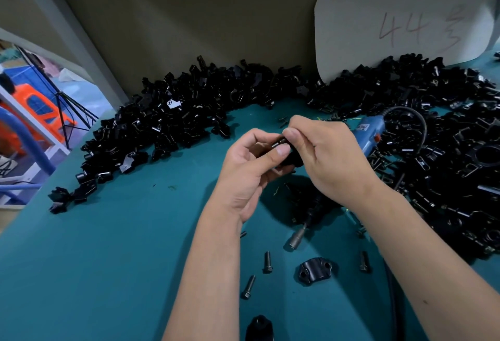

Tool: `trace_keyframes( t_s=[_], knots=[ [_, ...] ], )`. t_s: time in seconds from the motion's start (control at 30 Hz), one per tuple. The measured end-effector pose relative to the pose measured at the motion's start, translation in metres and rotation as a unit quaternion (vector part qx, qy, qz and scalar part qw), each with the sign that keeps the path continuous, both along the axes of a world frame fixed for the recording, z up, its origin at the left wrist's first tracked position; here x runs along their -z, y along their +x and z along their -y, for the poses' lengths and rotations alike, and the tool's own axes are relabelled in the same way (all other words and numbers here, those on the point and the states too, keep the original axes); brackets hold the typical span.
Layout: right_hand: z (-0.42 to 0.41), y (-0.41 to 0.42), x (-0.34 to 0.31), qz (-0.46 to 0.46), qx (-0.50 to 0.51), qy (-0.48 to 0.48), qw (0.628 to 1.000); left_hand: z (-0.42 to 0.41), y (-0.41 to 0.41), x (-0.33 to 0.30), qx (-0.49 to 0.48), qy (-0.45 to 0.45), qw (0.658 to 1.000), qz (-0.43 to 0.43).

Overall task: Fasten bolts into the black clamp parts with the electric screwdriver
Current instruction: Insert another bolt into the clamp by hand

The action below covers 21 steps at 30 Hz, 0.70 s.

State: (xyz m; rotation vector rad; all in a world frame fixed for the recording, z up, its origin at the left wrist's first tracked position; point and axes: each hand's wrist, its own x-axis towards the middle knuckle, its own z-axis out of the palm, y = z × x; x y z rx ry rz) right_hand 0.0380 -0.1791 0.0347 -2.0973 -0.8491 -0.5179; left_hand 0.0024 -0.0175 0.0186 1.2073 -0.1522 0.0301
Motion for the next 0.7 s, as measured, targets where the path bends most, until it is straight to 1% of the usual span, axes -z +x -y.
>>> trace_keyframes(
  t_s=[0.07,0.17,0.3,0.4,0.53,0.6,0.63,0.7],
  knots=[
    [-0.003,-0.002,-0.002,-0.020,0.010,0.003,1.000,0.000,0.001,0.001,-0.033,0.015,0.999,0.017],
    [-0.005,-0.004,-0.005,-0.080,0.024,-0.011,0.996,-0.001,0.003,0.003,-0.110,0.088,0.989,0.043],
    [-0.007,-0.004,-0.009,-0.145,0.051,-0.031,0.988,0.000,0.004,0.004,-0.169,0.189,0.963,0.086],
    [-0.009,-0.003,-0.011,-0.192,0.075,-0.027,0.978,0.001,0.006,0.005,-0.202,0.246,0.941,0.119],
    [-0.012,-0.001,-0.005,-0.299,0.106,0.019,0.948,0.006,0.007,0.003,-0.222,0.273,0.925,0.144],
    [-0.014,0.001,-0.003,-0.346,0.113,0.066,0.929,0.009,0.007,0.002,-0.226,0.283,0.919,0.154],
    [-0.013,0.002,-0.003,-0.358,0.110,0.083,0.924,0.009,0.007,0.003,-0.228,0.284,0.918,0.156],
    [-0.011,0.003,-0.006,-0.361,0.086,0.082,0.925,0.009,0.008,0.005,-0.226,0.272,0.923,0.149]
  ],
)
